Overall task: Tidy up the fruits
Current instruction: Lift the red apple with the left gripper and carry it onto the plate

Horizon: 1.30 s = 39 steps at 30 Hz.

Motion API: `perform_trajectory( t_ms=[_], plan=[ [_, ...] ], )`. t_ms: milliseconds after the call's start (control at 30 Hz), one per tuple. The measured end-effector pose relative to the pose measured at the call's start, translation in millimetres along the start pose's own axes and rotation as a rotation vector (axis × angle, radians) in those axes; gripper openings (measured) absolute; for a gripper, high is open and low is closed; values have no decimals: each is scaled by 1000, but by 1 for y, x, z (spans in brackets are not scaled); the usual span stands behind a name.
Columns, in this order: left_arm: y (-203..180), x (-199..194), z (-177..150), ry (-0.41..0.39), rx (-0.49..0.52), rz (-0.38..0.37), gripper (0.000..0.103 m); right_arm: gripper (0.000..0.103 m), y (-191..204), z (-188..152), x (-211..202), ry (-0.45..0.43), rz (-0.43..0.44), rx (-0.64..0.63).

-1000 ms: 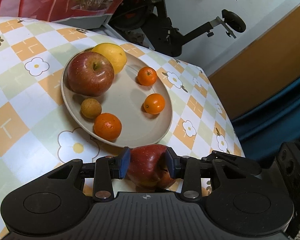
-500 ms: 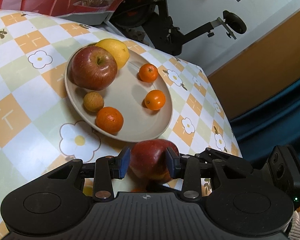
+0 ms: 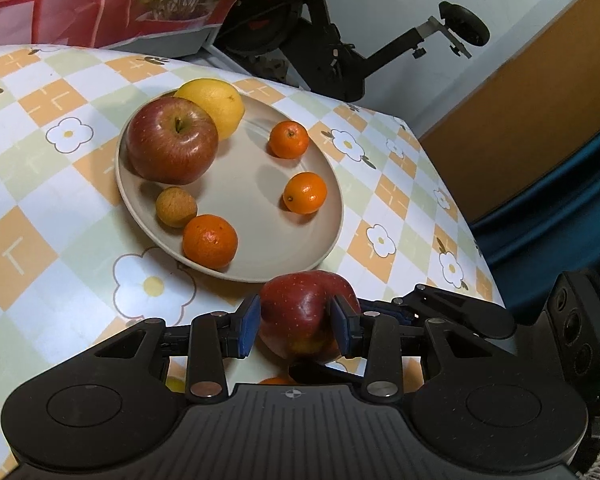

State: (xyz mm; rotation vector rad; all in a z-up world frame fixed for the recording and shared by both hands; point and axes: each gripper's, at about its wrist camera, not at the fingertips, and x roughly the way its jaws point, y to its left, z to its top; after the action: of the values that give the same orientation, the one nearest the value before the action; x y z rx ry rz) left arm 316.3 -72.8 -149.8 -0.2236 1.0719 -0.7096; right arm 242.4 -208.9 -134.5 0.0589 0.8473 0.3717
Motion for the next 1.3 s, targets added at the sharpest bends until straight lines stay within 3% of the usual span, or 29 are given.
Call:
perform_trajectory(
  t_ms=[333,667,1000,1300],
  plan=[
    [-9,-12,3,-22,17,1,40,55,1,3,-12,-35,4,0],
    [-25,-27,34,-82,71,18,40,55,-10,43,-20,-75,8,-40],
    [-20,-9,85,-79,86,75,39,55,-40,86,11,-78,15,-48],
    [-10,18,105,-19,83,101,38,55,-69,93,48,-22,16,-6]
  ],
)
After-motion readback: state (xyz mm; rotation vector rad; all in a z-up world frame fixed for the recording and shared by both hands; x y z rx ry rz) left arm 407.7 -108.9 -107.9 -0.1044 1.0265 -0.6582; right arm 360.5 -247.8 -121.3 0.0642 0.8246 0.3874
